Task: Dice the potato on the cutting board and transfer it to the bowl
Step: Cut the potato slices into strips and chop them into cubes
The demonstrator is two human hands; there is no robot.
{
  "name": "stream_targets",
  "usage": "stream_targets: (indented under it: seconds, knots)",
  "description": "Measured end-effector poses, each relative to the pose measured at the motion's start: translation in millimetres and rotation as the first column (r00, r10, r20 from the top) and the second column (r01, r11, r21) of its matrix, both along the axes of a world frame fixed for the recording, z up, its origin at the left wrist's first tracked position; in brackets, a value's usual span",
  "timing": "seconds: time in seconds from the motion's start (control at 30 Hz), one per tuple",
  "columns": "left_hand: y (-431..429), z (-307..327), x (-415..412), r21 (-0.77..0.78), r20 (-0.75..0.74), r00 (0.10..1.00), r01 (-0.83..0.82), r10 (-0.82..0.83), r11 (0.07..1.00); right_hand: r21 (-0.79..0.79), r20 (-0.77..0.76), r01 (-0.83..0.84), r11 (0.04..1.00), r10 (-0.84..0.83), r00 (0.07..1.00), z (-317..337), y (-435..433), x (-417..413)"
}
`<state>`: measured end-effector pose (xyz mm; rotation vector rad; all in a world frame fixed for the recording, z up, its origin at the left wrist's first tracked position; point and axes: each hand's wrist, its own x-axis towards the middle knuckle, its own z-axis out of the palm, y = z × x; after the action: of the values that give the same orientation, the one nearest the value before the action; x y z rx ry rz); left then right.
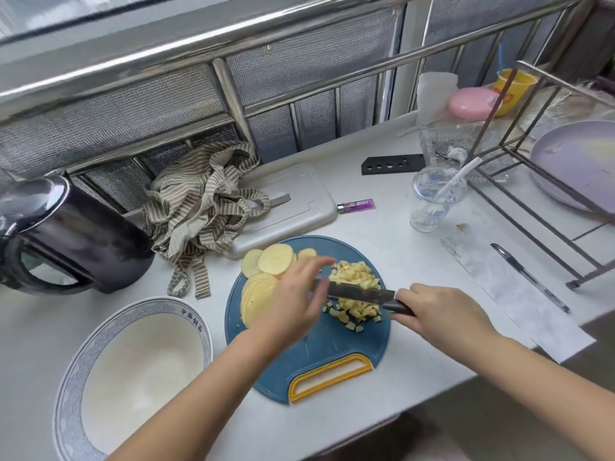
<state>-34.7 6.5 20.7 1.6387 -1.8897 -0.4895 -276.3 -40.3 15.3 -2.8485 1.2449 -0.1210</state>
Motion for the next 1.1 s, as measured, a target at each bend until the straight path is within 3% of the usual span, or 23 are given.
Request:
stream_targets:
  seconds: [0.1, 0.17, 0.43, 0.63, 0.8, 0.87, 0.93, 1.03, 1.1]
  knots:
    - [9.2, -0.8, -15.3, 0.176, 0.178, 0.922, 0.313, -0.343, 0.933, -0.076, -0.020, -0.063, 0.995, 0.062, 0.998, -5.4, -11.2, -5.0]
    - [7.3, -4.1, -25.6, 0.286, 0.233, 0.865, 0.375, -0.443, 0.882, -0.094, -0.023, -0.118, 0.988, 0.117, 0.993, -6.0, -19.3, -4.2]
    - [-13.8, -21.7, -37.5, 0.482, 0.200, 0.879, 0.296, -0.432, 0.825, -0.119, -0.063, -0.297, 0.947, 0.292, 0.954, -2.2, -43.6, 0.7]
    - [-21.1, -40.0, -12.3, 0.557, 0.216, 0.919, 0.162, -0.331, 0.814, -0.145, -0.094, -0.302, 0.942, 0.291, 0.952, -1.8, -62.1, -11.3]
    - [-29.0, -33.0, 1.6, 0.513, 0.247, 0.936, 0.094, -0.251, 0.853, -0.114, -0.058, -0.249, 0.962, 0.244, 0.968, 13.5, -78.5, -27.7]
    - [-28.2, -26.3, 9.7, 0.464, 0.189, 0.975, 0.015, -0.115, 0.886, -0.059, -0.046, -0.185, 0.981, 0.182, 0.982, 18.6, -83.7, -30.5]
    - [-25.6, -21.4, 22.2, 0.389, 0.142, 0.988, -0.110, 0.059, 0.915, 0.135, -0.061, -0.025, 0.991, 0.033, 0.998, 23.3, -88.0, -32.6]
    - [-19.1, -19.1, 38.6, 0.273, 0.141, 0.956, -0.286, 0.256, 0.919, 0.355, 0.048, 0.116, 0.927, -0.142, 0.989, 21.2, -91.3, -32.6]
    - [-15.0, -17.4, 45.8, 0.242, 0.103, 0.912, -0.410, 0.396, 0.880, 0.409, 0.141, 0.139, 0.902, -0.212, 0.967, 14.3, -93.4, -27.2]
